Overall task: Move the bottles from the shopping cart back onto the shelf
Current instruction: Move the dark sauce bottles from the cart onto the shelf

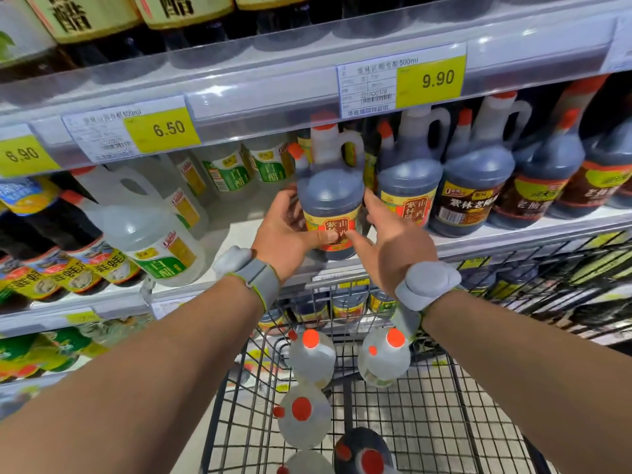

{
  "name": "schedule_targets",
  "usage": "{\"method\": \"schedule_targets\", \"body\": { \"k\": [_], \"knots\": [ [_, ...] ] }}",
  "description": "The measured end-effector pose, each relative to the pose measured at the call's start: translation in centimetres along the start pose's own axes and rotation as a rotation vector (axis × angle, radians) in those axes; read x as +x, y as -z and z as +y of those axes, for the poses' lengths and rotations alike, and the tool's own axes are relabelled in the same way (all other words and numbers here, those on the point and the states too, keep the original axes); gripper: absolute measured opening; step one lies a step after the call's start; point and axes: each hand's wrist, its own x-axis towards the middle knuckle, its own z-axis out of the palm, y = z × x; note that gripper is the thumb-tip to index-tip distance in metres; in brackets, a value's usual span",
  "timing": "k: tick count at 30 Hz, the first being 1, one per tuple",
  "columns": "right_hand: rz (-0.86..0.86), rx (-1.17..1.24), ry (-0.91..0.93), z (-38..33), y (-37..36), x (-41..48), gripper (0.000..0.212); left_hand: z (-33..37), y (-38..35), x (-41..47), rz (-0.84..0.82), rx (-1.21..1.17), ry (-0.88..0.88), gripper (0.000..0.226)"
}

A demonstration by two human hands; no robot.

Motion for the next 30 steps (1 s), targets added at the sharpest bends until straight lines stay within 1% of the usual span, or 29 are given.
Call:
{"method": "schedule_targets", "body": {
  "k": [3,6,9,12,14,16,17,19,24,30],
  "knots": [
    [-0.029,-0.093,0.041,0.1,0.0,-1.1,0.077,-0.1,0.0,0.0,-0.014,0.027,-0.015,0.062],
    [-0.128,-0.164,0.088,0.6,0.1,-2.8,0.078,-0.2,-0.1,-0.5,-0.036,0.185,-0.060,0.063],
    [-0.121,-0.351,0.143,1.4,-0.8,-4.1,0.072,0.4,-0.7,-2.4,-0.022,0.401,-0.160,0.079],
    [-0.117,-0.459,0.164,2.3,-1.5,-5.0,0.074,0.7,-0.8,-5.2,0.028,0.707,-0.282,0.098],
    [-0.128,-0.519,0.187,2.7,-1.7,-5.5,0.073,0.2,-0.7,-7.0,-0.037,0.903,-0.327,0.099],
    [-0.126,-0.565,0.203,2.9,-1.8,-5.6,0.073,-0.7,-0.9,-8.1,-0.127,1.047,-0.363,0.091],
    [-0.124,-0.581,0.204,2.8,-1.8,-5.5,0.073,-1.0,-0.9,-8.3,-0.146,1.096,-0.354,0.087],
    [-0.136,-0.608,0.200,2.5,-1.7,-5.5,0.073,-1.3,-0.9,-8.0,-0.134,1.152,-0.295,0.084],
    [-0.176,-0.626,0.220,2.7,-1.3,-5.6,0.073,-0.6,-1.8,-6.3,-0.140,1.255,-0.271,0.084],
    [-0.184,-0.620,0.217,2.6,-1.4,-5.5,0.072,-0.4,-2.2,-4.5,-0.151,1.251,-0.284,0.086]
  ]
}}
